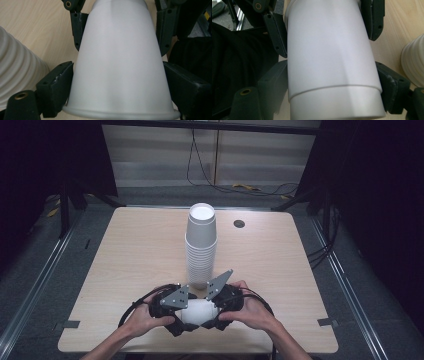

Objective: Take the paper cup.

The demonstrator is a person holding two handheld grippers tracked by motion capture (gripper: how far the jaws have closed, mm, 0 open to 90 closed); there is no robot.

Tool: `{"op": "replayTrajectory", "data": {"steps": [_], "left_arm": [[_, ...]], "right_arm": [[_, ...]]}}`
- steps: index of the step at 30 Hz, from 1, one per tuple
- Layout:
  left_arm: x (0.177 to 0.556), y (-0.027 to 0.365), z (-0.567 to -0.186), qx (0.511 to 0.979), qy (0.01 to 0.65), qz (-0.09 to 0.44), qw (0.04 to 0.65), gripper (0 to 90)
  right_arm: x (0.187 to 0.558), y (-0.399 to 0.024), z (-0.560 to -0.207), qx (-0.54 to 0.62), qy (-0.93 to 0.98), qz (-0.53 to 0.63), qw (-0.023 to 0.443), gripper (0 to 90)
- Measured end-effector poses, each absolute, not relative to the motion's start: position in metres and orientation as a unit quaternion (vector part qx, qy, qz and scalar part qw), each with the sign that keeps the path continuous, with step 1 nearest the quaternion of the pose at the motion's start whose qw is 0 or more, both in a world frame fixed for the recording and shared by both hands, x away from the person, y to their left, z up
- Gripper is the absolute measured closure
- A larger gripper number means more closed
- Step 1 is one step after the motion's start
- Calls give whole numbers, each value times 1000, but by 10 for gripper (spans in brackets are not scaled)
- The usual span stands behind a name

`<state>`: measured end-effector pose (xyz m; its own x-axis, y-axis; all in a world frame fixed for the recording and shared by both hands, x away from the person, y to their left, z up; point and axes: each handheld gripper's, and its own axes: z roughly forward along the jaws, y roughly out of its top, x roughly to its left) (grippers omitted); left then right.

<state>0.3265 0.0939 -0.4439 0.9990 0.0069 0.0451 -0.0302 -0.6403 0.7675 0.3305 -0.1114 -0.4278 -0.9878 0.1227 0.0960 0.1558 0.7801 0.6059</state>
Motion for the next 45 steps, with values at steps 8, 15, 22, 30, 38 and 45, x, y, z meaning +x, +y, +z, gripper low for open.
{"op": "replayTrajectory", "data": {"steps": [8,15,22,30,38,45], "left_arm": [[327,95,-438,895,-4,24,444,132],[331,103,-430,876,12,24,481,157],[335,112,-427,862,39,26,506,156],[337,119,-427,845,69,26,530,155],[336,120,-427,828,89,35,552,154],[337,123,-430,821,103,33,560,153]], "right_arm": [[330,-115,-424,-71,-942,-326,22,211],[330,-116,-426,-74,-944,-321,16,210],[333,-125,-427,-94,-941,-324,10,208],[336,-145,-427,-127,-929,-348,-9,206],[339,-159,-430,-150,-912,-380,-17,204],[341,-167,-433,-161,-895,-416,-18,203]]}}
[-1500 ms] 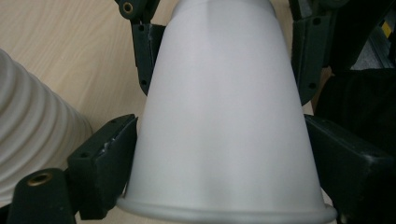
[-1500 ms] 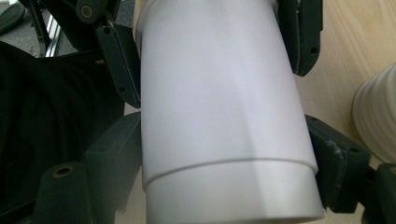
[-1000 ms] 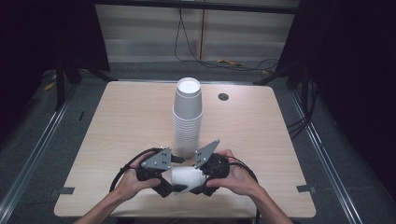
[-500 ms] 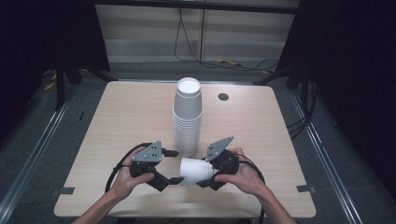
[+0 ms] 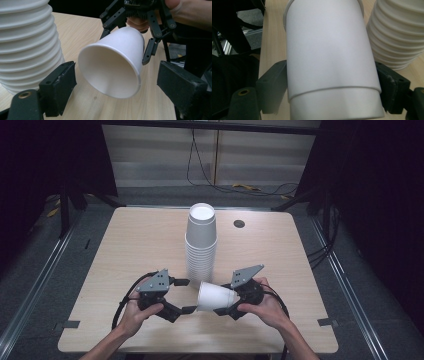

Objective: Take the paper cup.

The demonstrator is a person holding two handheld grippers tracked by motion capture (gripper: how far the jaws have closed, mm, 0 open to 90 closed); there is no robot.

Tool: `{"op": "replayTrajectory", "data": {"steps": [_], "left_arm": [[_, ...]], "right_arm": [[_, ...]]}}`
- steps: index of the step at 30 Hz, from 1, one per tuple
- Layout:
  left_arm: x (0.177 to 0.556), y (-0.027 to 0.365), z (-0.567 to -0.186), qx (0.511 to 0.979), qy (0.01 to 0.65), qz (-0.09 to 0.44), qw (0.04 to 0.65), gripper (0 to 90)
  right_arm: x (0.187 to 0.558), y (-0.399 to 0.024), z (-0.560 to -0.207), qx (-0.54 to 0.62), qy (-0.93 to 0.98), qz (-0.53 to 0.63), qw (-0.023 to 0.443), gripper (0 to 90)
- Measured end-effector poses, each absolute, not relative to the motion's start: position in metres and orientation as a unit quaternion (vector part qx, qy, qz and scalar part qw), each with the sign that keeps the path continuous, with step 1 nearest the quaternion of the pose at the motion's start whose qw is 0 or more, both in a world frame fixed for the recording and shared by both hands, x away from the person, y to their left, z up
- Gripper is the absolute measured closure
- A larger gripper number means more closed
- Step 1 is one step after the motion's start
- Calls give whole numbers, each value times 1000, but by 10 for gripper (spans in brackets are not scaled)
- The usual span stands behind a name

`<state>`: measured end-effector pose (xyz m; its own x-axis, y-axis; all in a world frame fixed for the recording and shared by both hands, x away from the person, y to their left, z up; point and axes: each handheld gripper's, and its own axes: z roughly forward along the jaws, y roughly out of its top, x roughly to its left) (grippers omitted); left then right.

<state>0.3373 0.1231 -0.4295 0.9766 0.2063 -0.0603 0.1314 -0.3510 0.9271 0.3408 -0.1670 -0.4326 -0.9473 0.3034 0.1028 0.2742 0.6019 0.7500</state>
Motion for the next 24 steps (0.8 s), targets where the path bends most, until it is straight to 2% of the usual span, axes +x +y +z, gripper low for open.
{"op": "replayTrajectory", "data": {"steps": [11,24], "left_arm": [[335,127,-427,818,103,44,563,153],[337,131,-429,804,117,25,583,153]], "right_arm": [[341,-175,-435,169,875,454,19,202],[341,-178,-444,167,836,522,16,203]]}}
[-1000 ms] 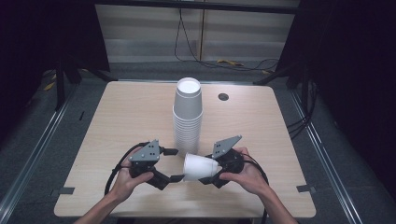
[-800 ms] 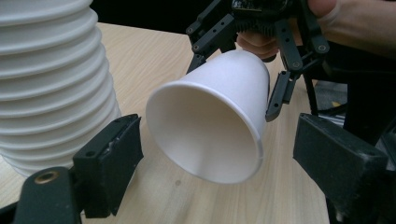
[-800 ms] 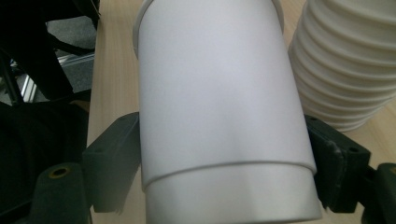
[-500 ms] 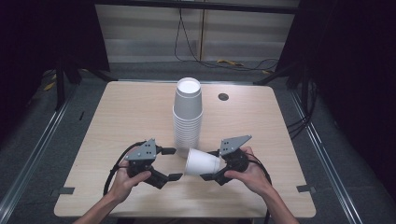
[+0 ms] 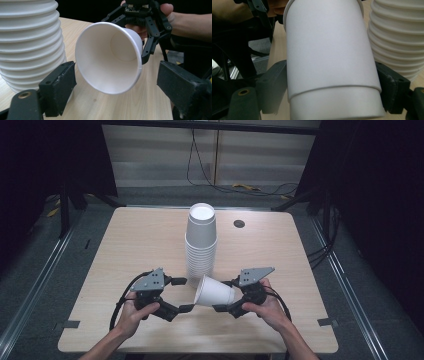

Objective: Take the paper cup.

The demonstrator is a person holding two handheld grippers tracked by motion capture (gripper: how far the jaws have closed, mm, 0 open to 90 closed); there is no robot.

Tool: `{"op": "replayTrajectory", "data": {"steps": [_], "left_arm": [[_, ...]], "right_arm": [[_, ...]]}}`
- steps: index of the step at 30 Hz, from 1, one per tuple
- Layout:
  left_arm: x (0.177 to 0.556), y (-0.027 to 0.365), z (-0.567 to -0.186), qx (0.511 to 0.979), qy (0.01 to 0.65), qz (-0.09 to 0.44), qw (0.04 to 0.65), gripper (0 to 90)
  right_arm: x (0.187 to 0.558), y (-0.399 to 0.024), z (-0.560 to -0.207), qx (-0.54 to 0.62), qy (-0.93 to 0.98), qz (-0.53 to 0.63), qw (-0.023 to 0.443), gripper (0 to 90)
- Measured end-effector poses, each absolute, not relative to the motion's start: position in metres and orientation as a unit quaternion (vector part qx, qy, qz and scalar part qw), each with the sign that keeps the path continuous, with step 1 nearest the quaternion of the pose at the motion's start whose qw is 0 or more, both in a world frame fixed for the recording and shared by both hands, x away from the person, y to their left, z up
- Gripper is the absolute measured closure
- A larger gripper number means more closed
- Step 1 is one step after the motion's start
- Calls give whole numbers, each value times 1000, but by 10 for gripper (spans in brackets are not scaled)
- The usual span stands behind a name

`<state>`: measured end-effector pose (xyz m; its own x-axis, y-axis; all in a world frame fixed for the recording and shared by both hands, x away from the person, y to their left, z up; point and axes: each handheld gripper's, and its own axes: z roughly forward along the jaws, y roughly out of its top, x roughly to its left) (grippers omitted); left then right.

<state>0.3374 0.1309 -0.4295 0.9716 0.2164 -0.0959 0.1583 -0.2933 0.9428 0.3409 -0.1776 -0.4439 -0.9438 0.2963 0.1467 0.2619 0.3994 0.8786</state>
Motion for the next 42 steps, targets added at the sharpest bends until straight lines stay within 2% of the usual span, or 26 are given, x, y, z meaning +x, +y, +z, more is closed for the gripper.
{"op": "replayTrajectory", "data": {"steps": [8,21,26,27,28,42], "left_arm": [[340,133,-431,792,129,35,596,153],[341,130,-434,779,136,3,611,149],[343,128,-436,780,141,4,609,81],[344,127,-437,784,146,2,604,31],[344,127,-437,784,146,2,604,17],[347,113,-444,788,127,-35,601,0]], "right_arm": [[340,-176,-445,162,813,560,3,202],[337,-169,-447,153,800,581,-11,203],[337,-169,-446,151,798,583,-16,203],[336,-168,-446,151,798,583,-15,204],[336,-168,-446,151,798,583,-15,204],[334,-162,-445,134,800,584,-17,206]]}}
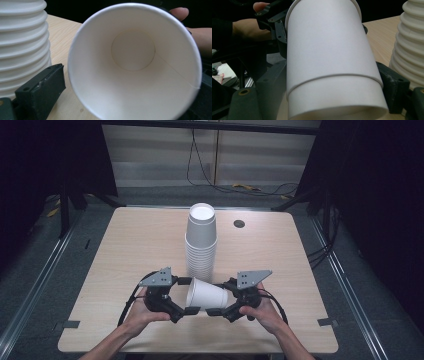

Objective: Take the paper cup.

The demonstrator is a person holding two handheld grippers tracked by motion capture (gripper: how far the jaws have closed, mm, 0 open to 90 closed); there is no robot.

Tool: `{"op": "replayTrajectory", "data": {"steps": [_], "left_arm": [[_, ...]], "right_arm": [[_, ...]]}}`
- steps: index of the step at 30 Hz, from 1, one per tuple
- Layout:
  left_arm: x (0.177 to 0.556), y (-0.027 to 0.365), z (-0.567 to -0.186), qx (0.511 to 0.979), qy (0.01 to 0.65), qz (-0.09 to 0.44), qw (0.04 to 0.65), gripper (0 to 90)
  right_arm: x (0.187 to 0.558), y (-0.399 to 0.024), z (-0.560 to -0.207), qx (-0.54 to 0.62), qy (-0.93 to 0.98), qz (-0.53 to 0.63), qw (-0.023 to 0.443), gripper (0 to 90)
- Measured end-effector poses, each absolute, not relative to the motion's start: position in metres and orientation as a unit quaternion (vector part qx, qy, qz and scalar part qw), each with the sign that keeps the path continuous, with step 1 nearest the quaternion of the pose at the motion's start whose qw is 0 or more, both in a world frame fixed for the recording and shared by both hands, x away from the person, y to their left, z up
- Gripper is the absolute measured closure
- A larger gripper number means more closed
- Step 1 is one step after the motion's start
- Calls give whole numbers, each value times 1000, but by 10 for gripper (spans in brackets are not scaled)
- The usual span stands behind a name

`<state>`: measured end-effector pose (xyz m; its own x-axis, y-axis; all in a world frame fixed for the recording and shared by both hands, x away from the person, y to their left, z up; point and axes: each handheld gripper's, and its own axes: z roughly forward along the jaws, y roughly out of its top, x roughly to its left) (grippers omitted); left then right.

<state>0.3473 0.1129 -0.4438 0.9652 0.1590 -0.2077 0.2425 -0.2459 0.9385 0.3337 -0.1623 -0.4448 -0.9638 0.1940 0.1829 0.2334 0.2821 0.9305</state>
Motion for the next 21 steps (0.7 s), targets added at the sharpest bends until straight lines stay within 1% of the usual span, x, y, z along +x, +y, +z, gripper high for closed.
{"op": "replayTrajectory", "data": {"steps": [4,5,6,7,15,16,21], "left_arm": [[347,113,-444,787,119,-39,604,0],[347,114,-443,789,111,-38,604,15],[346,115,-442,786,108,-37,607,53],[346,115,-441,787,108,-35,607,63],[343,115,-437,784,102,-27,611,73],[342,115,-436,785,108,-19,610,77],[343,115,-436,790,104,-26,603,91]], "right_arm": [[333,-160,-445,-129,-802,-583,20,206],[333,-160,-445,-128,-802,-583,21,206],[333,-160,-445,-128,-801,-584,20,206],[333,-160,-445,-127,-798,-588,21,207],[332,-156,-447,-119,-808,-576,18,210],[331,-156,-446,-116,-809,-577,16,211],[332,-156,-445,-118,-815,-567,15,211]]}}
